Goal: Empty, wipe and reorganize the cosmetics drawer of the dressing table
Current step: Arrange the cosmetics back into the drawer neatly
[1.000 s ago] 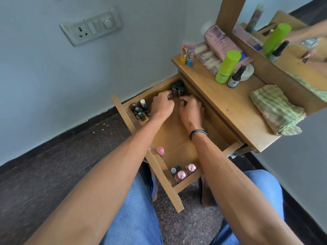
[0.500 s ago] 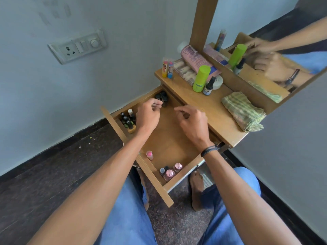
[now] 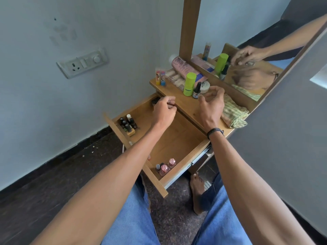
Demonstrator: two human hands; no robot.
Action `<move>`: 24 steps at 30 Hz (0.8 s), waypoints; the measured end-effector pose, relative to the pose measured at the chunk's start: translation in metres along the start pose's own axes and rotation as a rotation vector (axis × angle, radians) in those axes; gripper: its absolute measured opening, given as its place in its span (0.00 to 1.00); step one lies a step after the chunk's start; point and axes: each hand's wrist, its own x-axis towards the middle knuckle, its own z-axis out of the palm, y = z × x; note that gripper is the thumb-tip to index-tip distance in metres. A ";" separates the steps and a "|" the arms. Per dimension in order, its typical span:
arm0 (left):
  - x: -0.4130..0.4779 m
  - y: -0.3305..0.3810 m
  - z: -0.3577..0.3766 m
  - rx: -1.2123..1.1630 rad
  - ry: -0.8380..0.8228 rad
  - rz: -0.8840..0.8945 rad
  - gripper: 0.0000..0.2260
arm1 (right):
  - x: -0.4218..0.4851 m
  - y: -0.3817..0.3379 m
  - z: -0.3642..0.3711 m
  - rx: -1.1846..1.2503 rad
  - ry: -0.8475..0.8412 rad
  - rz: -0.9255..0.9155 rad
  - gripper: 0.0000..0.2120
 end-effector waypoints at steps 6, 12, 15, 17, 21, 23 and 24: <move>0.025 0.025 0.018 -0.071 -0.002 -0.029 0.21 | 0.013 0.010 0.009 -0.141 -0.109 -0.063 0.17; 0.042 0.032 0.034 -0.119 0.015 -0.030 0.19 | 0.019 0.019 0.015 -0.225 -0.161 -0.077 0.20; 0.044 0.029 0.040 -0.112 0.006 -0.031 0.19 | 0.020 0.019 0.017 -0.261 -0.164 -0.082 0.19; 0.045 0.028 0.043 -0.113 -0.004 -0.036 0.18 | 0.020 0.019 0.017 -0.272 -0.174 -0.094 0.18; 0.051 0.029 0.046 -0.093 -0.017 -0.053 0.19 | 0.019 0.020 0.017 -0.285 -0.192 -0.114 0.15; 0.056 0.030 0.048 -0.082 -0.029 -0.056 0.18 | 0.019 0.020 0.017 -0.278 -0.180 -0.111 0.14; 0.058 0.030 0.048 -0.071 -0.033 -0.050 0.17 | 0.020 0.020 0.017 -0.271 -0.171 -0.102 0.13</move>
